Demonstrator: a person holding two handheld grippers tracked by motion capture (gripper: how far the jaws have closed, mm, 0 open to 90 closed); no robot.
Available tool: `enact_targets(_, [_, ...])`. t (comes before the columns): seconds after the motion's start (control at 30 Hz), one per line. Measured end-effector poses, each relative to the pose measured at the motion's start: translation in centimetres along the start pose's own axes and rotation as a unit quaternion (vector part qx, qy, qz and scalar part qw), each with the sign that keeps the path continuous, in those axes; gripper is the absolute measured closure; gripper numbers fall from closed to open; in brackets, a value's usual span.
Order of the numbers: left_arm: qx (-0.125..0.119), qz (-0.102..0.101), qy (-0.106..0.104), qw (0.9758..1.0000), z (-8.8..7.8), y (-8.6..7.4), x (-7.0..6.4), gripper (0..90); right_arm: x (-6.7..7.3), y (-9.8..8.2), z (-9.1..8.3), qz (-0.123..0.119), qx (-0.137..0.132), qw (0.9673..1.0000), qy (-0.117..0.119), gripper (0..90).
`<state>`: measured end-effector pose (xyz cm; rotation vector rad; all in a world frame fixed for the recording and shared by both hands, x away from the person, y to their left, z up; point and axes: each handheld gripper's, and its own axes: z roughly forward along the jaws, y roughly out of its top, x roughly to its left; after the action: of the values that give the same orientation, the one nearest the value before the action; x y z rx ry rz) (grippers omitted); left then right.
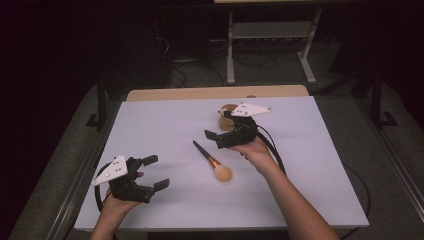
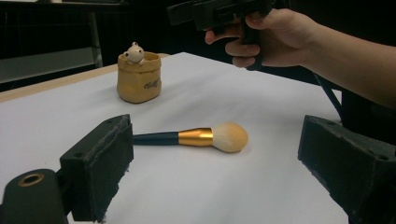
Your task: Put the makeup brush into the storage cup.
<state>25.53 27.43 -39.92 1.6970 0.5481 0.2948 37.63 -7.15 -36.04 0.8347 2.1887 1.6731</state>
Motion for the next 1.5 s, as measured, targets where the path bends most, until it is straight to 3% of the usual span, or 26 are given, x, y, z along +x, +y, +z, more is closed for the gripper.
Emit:
enact_targets(0.27, [0.000, 0.000, 0.000, 1.0000, 0.0, 0.0, 0.0, 10.0, 0.2, 0.1, 0.9, -0.005, 0.042, 0.9991, -0.006, 0.0])
enact_targets(0.63, [-0.001, -0.001, 0.000, 1.0000, 0.0, 0.0, 0.0, 10.0, 0.2, 0.2, 1.6, 0.001, 0.113, 0.9934, -0.020, 0.0])
enact_targets(0.9, [0.000, 0.001, 0.000, 1.0000, 0.0, 0.0, 0.0, 10.0, 0.3, 0.1, 1.9, 0.004, 0.157, 0.9874, -0.022, 0.0])
enact_targets(1.2, [-0.001, 0.001, 0.000, 1.0000, 0.0, 0.0, 0.0, 10.0, 0.6, -0.1, 2.6, 0.016, 0.208, 0.9778, -0.014, 1.1])
enact_targets(1.5, [-0.002, -0.001, -0.001, 1.0000, -0.1, 0.0, 0.0, 10.0, 0.8, 0.1, 3.0, 0.012, 0.246, 0.9693, -0.009, 6.2])
